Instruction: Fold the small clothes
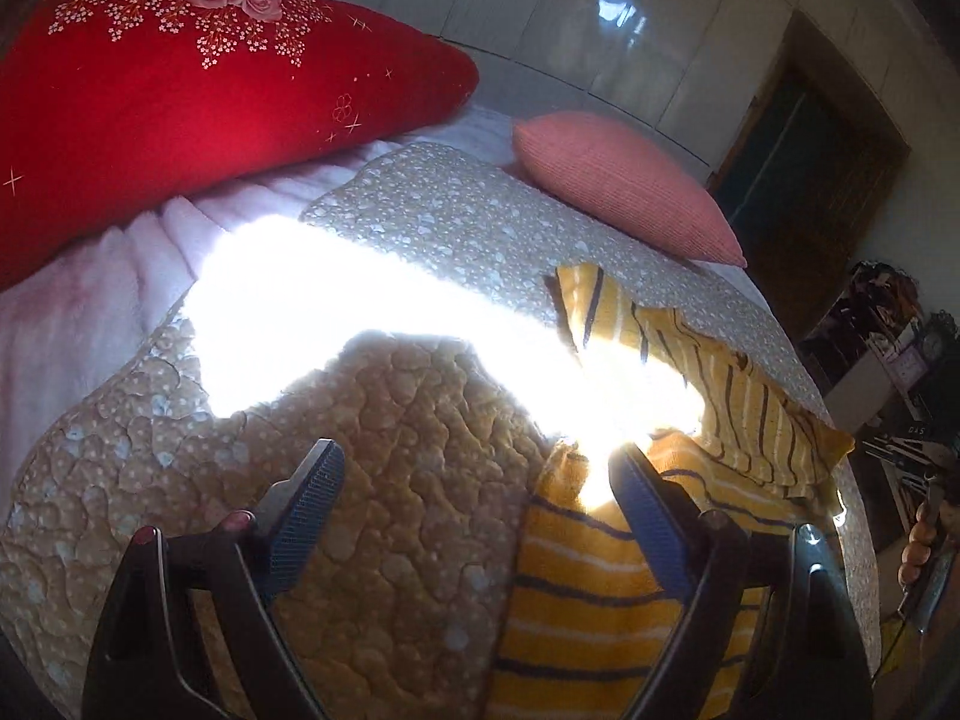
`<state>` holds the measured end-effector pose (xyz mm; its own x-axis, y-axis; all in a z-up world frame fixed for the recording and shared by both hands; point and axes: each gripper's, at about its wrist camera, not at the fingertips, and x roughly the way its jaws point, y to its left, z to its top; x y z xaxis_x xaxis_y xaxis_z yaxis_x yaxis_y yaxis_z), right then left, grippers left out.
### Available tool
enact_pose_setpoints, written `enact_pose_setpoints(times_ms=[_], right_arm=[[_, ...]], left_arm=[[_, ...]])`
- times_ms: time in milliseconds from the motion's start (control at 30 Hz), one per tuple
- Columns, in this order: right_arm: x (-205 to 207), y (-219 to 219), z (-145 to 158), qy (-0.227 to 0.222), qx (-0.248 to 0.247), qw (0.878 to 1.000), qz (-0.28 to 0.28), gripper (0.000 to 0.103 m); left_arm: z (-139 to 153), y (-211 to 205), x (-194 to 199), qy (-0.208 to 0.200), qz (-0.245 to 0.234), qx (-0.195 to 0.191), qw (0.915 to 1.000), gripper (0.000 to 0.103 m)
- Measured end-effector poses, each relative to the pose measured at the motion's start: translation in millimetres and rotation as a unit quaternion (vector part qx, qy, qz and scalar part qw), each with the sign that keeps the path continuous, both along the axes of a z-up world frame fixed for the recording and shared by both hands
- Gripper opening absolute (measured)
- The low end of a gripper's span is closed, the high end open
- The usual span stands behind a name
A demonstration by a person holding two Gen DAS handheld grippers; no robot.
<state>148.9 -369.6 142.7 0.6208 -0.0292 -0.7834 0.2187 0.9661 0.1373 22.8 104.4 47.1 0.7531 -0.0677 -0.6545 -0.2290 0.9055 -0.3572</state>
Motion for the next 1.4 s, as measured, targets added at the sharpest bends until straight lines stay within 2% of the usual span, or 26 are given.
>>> enact_pose_setpoints(times_ms=[67,133,167,200,267,367,467,567,633,767,867,933,1000,1100,1167,1267,1333,1400], right_arm=[[5,4,-12,0.005,0.023,1.0,0.016,0.013],[13,5,-30,0.02,0.05,0.999,0.008,0.013],[18,3,-41,0.035,0.064,0.997,0.003,0.013],[25,3,-56,0.059,0.072,0.996,-0.002,0.018],[37,5,-87,0.116,0.067,0.991,-0.003,0.022],[25,24,-69,0.064,0.014,0.998,0.008,0.022],[4,64,-40,0.011,-0.017,0.997,0.079,0.022],[-2,112,-28,0.002,0.006,0.987,0.164,0.022],[1,149,-33,0.017,0.037,0.976,0.213,0.022],[17,226,-71,0.064,0.056,0.962,0.26,0.022],[24,276,-114,0.133,0.107,0.937,0.303,0.025],[21,286,-114,0.12,0.098,0.94,0.303,0.029],[16,281,-108,0.118,0.12,0.935,0.311,0.034],[-11,242,-92,0.097,0.118,0.941,0.301,0.034],[-40,212,-81,0.077,0.093,0.946,0.302,0.035],[-88,160,-76,0.065,0.027,0.956,0.286,0.042],[-120,118,-82,0.072,-0.008,0.962,0.262,0.045],[-147,71,-94,0.096,-0.019,0.968,0.233,0.045]], left_arm=[[-1,1,0,0.004,-0.003,-0.004,1.0,0.089],[-4,3,2,0.015,0.001,-0.006,0.9999,0.089],[-7,5,4,0.021,0.002,-0.011,0.9997,0.089],[-11,8,6,0.03,0.001,-0.019,0.9994,0.089],[-20,14,11,0.048,-0.007,-0.05,0.9976,0.089],[-32,23,17,0.066,-0.021,-0.106,0.9919,0.089],[-35,26,18,0.071,-0.024,-0.118,0.9902,0.089],[-36,25,19,0.073,-0.025,-0.119,0.9899,0.088],[-34,28,19,0.07,-0.024,-0.127,0.9892,0.088],[-32,40,17,0.06,-0.017,-0.148,0.9871,0.088],[-29,45,14,0.053,-0.01,-0.144,0.9881,0.088],[-28,46,13,0.054,-0.01,-0.141,0.9886,0.088],[-29,46,14,0.058,-0.013,-0.142,0.9881,0.088],[-31,41,15,0.063,-0.013,-0.131,0.9893,0.088],[-30,35,15,0.065,-0.01,-0.113,0.9914,0.088],[-33,22,16,0.08,-0.024,-0.094,0.9921,0.088],[-35,11,15,0.097,-0.03,-0.079,0.9917,0.088],[-36,-1,7,0.104,-0.043,-0.069,0.9912,0.088]])
